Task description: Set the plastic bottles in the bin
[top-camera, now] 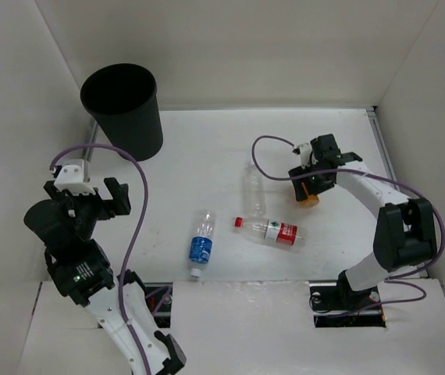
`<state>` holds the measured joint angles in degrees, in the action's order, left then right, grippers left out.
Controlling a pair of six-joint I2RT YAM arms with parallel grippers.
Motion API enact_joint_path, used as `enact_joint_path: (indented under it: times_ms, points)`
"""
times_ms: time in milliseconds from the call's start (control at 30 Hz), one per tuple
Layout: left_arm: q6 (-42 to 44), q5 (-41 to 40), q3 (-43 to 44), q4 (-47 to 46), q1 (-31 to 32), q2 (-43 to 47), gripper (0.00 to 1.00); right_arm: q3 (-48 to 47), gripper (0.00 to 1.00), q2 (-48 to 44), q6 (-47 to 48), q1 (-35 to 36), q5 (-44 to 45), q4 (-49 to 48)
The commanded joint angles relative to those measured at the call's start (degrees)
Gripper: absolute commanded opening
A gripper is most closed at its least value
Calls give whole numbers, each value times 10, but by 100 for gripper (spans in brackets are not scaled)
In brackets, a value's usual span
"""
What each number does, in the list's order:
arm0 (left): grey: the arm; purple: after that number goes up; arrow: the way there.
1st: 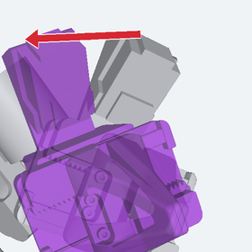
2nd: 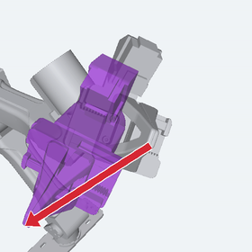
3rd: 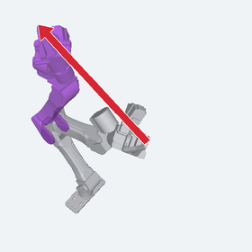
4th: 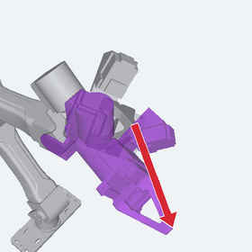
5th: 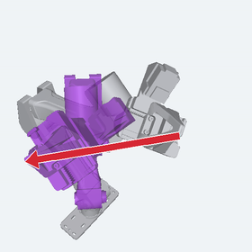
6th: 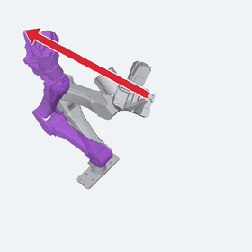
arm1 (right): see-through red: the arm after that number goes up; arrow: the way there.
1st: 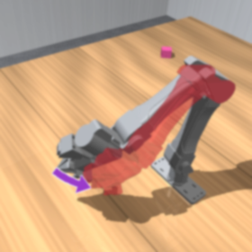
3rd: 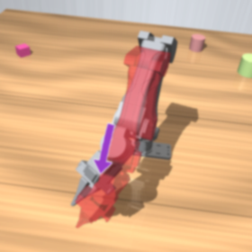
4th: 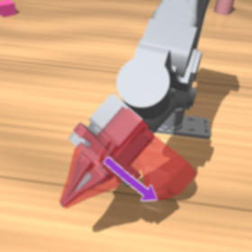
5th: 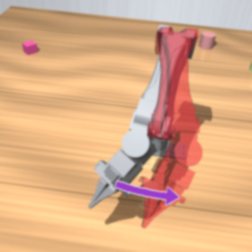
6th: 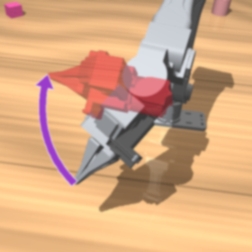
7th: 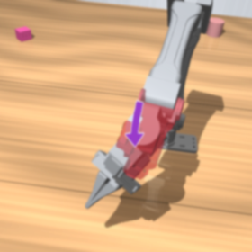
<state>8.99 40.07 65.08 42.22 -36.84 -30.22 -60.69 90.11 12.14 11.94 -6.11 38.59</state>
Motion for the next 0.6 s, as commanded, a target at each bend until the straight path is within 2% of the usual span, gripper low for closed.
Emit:
enact_joint_path:
  times_ms: [0,133,267,433,567]
  points:
    - [-43,15,6,-41,7,-30,100,-101,10,-74,-25,28,-33,0]
    - [-136,35,1,-95,51,-81,100,-230,2,-101,-48,63,-72,38]
    - [-223,89,-14,-183,112,-141,100,-332,2,-116,-73,100,-179,50]
    - [-331,169,-17,-342,261,-223,100,-408,2,-111,-143,121,-344,46]
    - [-418,188,9,-459,363,-281,100,-453,2,-87,-203,120,-456,46]
